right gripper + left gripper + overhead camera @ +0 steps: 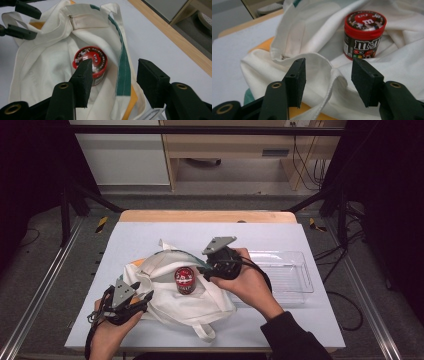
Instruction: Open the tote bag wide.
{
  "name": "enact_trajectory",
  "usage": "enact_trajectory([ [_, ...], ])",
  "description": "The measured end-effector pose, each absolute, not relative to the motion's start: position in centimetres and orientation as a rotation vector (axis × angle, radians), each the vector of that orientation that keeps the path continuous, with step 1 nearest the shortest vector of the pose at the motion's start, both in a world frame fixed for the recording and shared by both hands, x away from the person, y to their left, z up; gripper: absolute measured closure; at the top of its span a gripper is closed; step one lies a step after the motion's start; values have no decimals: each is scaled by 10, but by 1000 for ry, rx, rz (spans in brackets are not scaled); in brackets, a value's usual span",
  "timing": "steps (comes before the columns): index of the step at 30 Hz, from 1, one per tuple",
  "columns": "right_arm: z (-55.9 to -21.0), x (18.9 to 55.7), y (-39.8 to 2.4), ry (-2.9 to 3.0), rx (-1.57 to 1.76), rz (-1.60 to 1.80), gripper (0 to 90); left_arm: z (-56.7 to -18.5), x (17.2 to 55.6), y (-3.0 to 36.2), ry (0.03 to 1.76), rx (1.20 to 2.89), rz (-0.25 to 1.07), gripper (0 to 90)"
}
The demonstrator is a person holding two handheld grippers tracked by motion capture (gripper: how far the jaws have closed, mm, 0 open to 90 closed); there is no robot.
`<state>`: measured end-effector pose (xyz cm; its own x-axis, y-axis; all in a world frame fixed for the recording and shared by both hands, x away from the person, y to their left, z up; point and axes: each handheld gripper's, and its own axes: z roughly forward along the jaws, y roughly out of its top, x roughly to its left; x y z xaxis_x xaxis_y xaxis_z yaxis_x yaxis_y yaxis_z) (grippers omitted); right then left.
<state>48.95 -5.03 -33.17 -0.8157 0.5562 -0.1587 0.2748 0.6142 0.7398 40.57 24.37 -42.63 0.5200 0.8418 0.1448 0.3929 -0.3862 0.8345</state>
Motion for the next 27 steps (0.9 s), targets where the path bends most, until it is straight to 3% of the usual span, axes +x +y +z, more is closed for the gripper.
enact_trajectory([
  [5, -334, 513, -25, 2533, 610, 995, 463, -435, 407, 244, 1010, 1997, 663, 528],
  [14, -364, 554, -2, 2619, 615, 887, 457, -438, 405, 245, 984, 1996, 650, 641],
  [27, -379, 561, -1, 2690, 592, 775, 496, -437, 404, 244, 974, 1997, 659, 667],
])
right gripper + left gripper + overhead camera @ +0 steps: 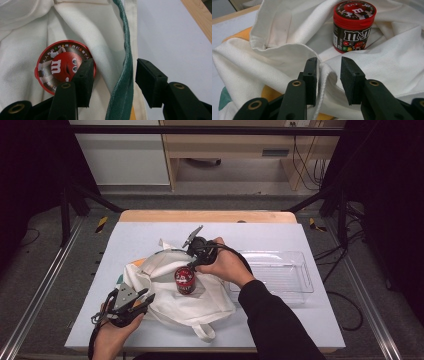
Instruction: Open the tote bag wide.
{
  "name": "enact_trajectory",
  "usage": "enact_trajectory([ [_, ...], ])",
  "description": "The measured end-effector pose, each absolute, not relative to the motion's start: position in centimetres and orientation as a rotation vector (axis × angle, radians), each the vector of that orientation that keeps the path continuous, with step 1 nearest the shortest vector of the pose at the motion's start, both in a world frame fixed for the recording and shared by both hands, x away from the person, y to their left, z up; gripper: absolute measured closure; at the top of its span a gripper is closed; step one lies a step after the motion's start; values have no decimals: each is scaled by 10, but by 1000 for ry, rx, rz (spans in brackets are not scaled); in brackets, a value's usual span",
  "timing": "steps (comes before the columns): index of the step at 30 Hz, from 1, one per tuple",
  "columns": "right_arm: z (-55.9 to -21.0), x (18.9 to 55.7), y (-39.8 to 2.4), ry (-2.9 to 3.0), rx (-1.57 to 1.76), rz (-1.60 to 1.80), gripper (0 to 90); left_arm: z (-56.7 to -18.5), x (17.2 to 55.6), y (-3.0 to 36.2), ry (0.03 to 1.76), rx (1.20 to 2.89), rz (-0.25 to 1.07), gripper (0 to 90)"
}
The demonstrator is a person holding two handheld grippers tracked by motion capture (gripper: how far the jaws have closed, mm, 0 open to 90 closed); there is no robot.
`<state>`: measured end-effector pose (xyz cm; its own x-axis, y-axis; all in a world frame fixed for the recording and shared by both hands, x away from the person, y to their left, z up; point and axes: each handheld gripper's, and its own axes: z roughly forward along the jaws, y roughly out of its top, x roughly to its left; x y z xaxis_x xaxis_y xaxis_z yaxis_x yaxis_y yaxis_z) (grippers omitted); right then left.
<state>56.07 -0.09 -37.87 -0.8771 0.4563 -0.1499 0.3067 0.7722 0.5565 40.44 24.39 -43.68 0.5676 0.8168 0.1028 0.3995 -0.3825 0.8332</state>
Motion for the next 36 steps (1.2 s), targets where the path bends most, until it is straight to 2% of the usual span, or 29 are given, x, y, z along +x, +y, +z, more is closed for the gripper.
enact_trajectory([
  [4, -383, 562, 1, 2696, 584, 732, 533, -436, 404, 244, 974, 1988, 659, 681],
  [8, -385, 565, 1, 2692, 579, 730, 607, -436, 404, 243, 972, 1989, 654, 692],
  [11, -385, 566, 1, 2692, 574, 725, 712, -436, 404, 244, 967, 1999, 654, 701],
  [12, -385, 566, 1, 2692, 574, 725, 712, -436, 404, 244, 967, 1999, 654, 705],
  [13, -385, 568, 1, 2686, 566, 722, 792, -436, 404, 245, 968, 2001, 652, 710],
  [15, -385, 570, 2, 2679, 594, 713, 834, -437, 404, 245, 968, 2003, 651, 721],
  [29, -374, 583, -10, 2595, 720, 801, 868, -436, 398, 249, 954, 2024, 660, 822],
  [36, -370, 601, -25, 2546, 848, 798, 869, -438, 391, 255, 961, 2026, 678, 834],
])
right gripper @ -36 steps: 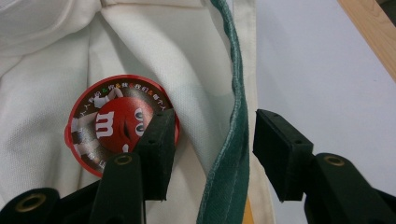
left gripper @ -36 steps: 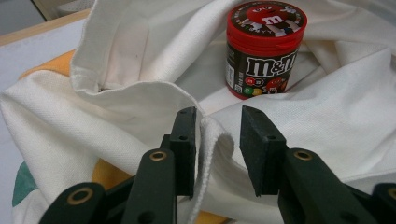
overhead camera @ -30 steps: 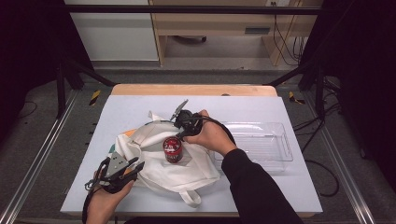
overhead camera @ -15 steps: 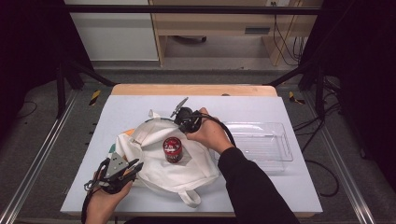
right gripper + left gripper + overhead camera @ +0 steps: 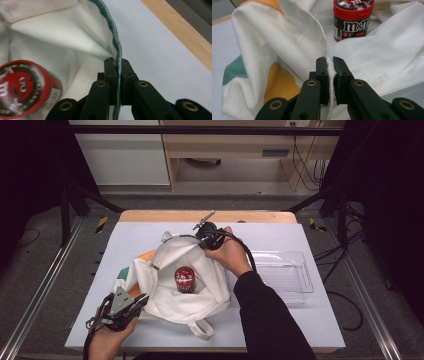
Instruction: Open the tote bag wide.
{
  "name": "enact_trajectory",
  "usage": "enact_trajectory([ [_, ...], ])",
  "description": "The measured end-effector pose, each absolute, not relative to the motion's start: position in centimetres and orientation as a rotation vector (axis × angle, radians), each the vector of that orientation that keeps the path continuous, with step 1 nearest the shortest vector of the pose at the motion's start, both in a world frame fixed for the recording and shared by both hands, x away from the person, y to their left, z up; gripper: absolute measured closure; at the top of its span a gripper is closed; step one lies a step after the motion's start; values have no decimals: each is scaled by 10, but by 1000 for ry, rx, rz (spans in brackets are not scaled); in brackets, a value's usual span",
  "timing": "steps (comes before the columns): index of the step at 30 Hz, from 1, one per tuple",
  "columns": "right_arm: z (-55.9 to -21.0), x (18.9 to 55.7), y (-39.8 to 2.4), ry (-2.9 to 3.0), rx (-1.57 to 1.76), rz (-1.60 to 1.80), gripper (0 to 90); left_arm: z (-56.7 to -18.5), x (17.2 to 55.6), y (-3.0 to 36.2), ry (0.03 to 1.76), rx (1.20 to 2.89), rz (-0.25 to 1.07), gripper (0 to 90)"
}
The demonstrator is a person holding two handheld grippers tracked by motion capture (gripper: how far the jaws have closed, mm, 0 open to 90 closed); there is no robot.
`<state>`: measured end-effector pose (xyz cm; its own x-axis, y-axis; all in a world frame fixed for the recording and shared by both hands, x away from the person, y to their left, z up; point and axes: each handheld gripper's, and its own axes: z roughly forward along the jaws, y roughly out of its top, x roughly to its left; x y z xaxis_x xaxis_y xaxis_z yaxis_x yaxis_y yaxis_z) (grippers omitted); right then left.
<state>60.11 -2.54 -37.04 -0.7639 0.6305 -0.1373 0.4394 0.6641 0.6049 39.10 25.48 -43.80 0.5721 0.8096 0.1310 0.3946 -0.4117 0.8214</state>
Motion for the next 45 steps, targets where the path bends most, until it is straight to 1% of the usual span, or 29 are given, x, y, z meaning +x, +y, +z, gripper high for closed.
enact_trajectory([
  [5, -376, 605, -26, 2550, 861, 756, 868, -441, 389, 261, 979, 2023, 672, 833],
  [15, -373, 597, -21, 2560, 826, 771, 860, -443, 390, 262, 983, 2007, 664, 831],
  [23, -375, 596, -22, 2567, 814, 780, 832, -444, 391, 261, 988, 1986, 659, 829],
  [25, -376, 596, -23, 2570, 813, 789, 732, -444, 391, 260, 987, 1981, 663, 828],
  [31, -372, 592, -23, 2574, 785, 839, 508, -444, 391, 260, 982, 1978, 665, 827],
  [35, -374, 592, -21, 2575, 749, 854, 425, -443, 391, 259, 977, 1979, 668, 827],
  [36, -374, 592, -21, 2575, 749, 854, 425, -443, 391, 259, 977, 1979, 668, 827],
  [37, -375, 592, -20, 2568, 745, 849, 384, -443, 390, 259, 976, 1976, 668, 827],
  [40, -378, 593, -16, 2562, 718, 853, 363, -443, 390, 259, 971, 1969, 675, 827],
  [43, -380, 592, -10, 2576, 684, 836, 369, -441, 389, 259, 964, 1958, 682, 827],
  [45, -382, 592, -5, 2592, 671, 812, 390, -439, 388, 258, 951, 1936, 701, 827],
])
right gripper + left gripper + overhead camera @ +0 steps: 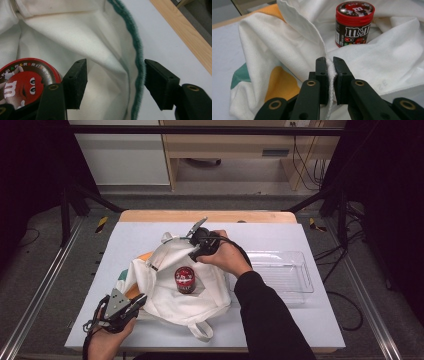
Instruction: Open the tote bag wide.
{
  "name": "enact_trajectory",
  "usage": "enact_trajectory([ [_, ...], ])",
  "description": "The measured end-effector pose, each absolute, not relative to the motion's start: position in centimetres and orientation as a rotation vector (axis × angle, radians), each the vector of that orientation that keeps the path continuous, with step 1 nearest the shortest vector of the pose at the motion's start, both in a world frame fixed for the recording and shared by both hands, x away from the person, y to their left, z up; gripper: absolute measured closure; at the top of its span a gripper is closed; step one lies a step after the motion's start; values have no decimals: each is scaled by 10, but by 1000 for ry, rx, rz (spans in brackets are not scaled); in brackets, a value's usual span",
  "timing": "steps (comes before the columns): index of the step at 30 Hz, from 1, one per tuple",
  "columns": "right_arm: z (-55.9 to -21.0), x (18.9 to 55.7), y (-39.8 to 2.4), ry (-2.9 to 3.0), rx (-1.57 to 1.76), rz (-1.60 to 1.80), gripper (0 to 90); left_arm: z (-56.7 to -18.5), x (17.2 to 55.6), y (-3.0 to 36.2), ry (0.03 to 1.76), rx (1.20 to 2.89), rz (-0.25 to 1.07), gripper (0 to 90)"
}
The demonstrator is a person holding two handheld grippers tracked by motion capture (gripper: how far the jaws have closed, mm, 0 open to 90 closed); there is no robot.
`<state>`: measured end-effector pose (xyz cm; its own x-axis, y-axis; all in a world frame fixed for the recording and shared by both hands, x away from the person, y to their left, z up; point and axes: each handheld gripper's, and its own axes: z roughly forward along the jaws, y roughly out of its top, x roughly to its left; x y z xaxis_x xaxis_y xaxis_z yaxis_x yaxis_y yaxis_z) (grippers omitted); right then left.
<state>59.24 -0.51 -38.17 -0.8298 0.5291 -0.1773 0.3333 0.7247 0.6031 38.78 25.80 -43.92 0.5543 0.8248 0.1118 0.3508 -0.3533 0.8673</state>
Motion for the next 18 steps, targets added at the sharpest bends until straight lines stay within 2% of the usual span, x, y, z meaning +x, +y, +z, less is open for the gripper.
enact_trajectory([
  [5, -388, 594, 3, 2605, 657, 745, 498, -438, 387, 257, 940, 1928, 714, 828],
  [8, -390, 596, 5, 2598, 672, 720, 594, -439, 387, 258, 940, 1930, 709, 827],
  [9, -390, 596, 5, 2598, 672, 720, 594, -439, 387, 258, 940, 1930, 709, 827],
  [10, -389, 597, 5, 2588, 695, 724, 680, -439, 388, 257, 940, 1933, 705, 826],
  [14, -385, 600, 4, 2578, 734, 734, 804, -440, 388, 257, 933, 1949, 708, 826],
  [18, -379, 603, 1, 2556, 798, 777, 845, -439, 388, 257, 932, 1975, 713, 832],
])
